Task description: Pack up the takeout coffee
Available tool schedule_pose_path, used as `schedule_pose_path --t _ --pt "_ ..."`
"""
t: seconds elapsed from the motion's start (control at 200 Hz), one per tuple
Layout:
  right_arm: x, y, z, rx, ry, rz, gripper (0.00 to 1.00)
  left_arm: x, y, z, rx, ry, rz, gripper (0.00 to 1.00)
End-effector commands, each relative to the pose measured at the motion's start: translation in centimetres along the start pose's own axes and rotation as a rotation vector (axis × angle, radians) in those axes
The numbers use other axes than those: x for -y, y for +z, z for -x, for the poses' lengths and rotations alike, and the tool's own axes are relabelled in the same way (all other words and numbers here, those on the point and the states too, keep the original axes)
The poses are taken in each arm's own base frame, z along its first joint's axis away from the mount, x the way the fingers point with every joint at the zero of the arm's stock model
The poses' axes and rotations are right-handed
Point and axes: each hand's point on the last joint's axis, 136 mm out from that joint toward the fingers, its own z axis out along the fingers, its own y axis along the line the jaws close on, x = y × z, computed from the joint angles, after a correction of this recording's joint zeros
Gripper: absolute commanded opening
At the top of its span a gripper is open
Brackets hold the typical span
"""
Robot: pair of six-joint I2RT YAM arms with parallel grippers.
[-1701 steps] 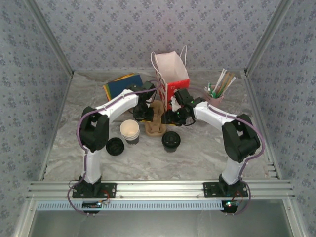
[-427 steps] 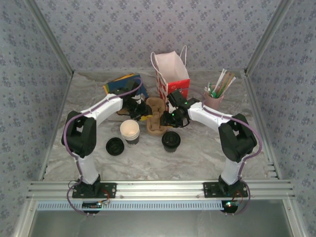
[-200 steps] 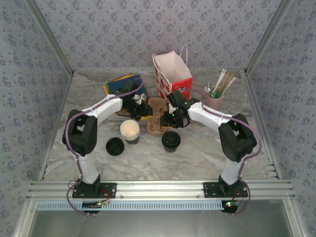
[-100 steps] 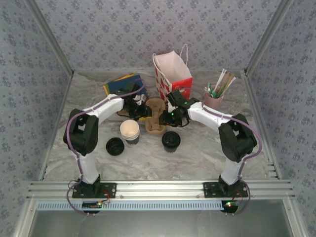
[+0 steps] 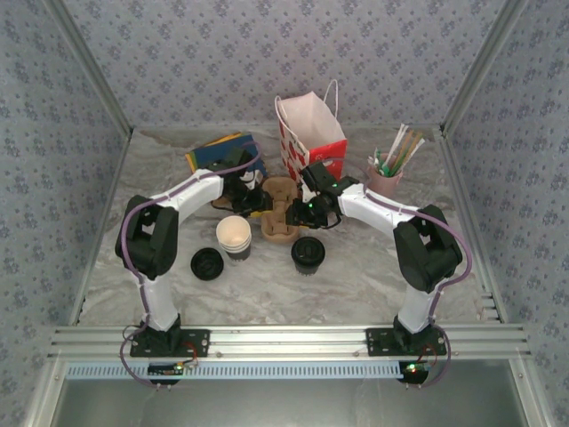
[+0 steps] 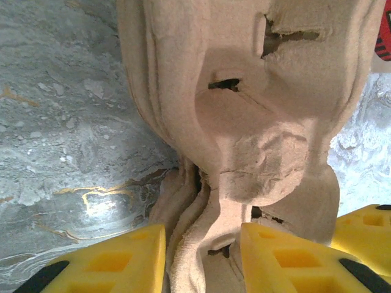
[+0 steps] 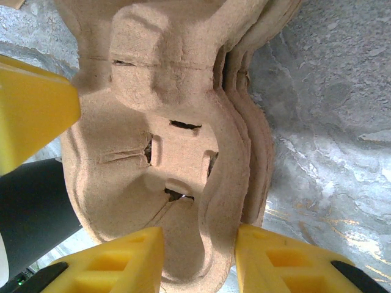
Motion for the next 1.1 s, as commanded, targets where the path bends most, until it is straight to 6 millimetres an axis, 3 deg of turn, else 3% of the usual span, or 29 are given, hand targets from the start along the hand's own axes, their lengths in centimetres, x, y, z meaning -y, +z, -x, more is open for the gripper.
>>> schedule_pose_path --t 0.0,0.385,0.74,1.094 --pt "-0.9 -0.7 0.7 0.017 -0.022 0.025 0.36 1.1 0.0 -0.1 -0.02 0.021 -0.029 0.37" --pt "-0.7 -0.5 0.7 0.014 -0.018 0.022 0.36 3.1 -2.4 0.0 0.02 0.031 -0.095 0.32" --pt "-0.6 -0.4 0.6 0.011 -0.016 0.02 0.36 4.2 -2.9 -0.3 0.012 0.033 -0.148 0.31" --pt "-0.8 -0.2 0.8 0.008 -0.018 0.023 0.36 1.8 -2.3 -0.5 0.002 0.03 -0.019 0.38"
